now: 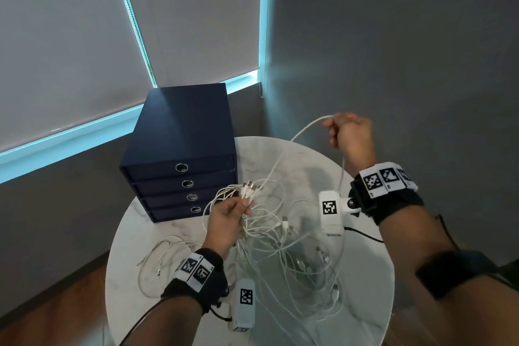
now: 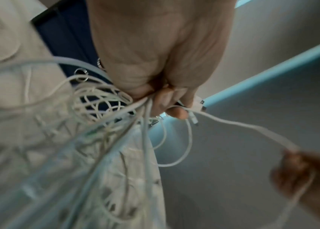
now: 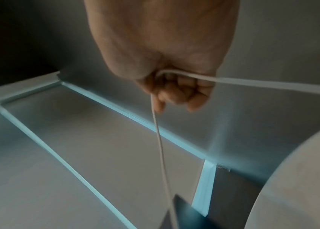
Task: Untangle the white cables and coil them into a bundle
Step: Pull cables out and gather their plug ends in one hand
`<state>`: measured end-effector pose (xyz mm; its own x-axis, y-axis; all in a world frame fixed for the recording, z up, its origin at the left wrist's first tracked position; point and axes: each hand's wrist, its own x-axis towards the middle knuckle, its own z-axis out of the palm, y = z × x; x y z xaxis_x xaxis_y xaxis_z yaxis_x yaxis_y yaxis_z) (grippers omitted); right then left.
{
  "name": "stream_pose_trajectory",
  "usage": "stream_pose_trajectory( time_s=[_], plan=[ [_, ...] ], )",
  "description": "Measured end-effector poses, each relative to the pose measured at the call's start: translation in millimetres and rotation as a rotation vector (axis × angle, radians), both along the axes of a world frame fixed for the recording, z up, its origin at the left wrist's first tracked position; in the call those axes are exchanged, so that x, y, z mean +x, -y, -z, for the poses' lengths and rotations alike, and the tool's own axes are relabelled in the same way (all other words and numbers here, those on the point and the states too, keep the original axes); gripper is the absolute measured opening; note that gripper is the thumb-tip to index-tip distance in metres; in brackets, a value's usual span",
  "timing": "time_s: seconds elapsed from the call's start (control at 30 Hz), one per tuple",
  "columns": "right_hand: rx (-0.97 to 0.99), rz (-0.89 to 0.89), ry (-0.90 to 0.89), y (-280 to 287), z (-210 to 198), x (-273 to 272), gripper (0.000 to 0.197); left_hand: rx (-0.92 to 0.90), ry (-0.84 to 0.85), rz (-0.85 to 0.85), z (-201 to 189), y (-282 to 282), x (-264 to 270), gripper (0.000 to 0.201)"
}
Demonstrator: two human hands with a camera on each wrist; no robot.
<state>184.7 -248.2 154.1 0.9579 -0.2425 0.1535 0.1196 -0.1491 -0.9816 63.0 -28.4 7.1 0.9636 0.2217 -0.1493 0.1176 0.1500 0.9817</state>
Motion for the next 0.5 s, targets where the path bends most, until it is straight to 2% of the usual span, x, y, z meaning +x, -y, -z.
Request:
stream_pose_trajectory(
  time_s=[0.07, 0.1, 0.13, 0.17, 0.23, 0.3, 0.37, 0.5],
  plan=[
    [-0.534, -0.073, -0.180, 7, 14, 0, 0.023, -0.024, -0.021, -0.041, 1, -1, 0, 0.023],
    [-0.783, -0.137, -0.258, 7, 22, -3, 0.031, -0.026, -0.026, -0.055, 1, -2, 0, 0.022],
    [-0.948, -0.218, -0.286, 4, 31, -6, 0.042, -0.030, -0.031, -0.064, 0, -1, 1, 0.021],
    [-1.024, -0.309, -0.266, -2, 37, -13, 0.050, -0.035, -0.034, -0.070, -1, 0, 2, 0.020],
    [-1.090, -0.512, -0.134, -21, 48, -27, 0.060, -0.036, -0.033, -0.074, -7, 3, 4, 0.021],
    [-1.127, -0.694, -0.081, -42, 58, -39, 0.052, -0.031, -0.016, -0.070, -13, 5, 5, 0.025],
    [-1.086, -0.734, -0.106, -58, 63, -48, 0.029, -0.048, 0.005, -0.089, -20, 5, 5, 0.027],
    [-0.865, -0.748, -0.043, -73, 64, -54, 0.031, -0.095, 0.012, -0.152, -25, -3, 5, 0.026]
  ],
)
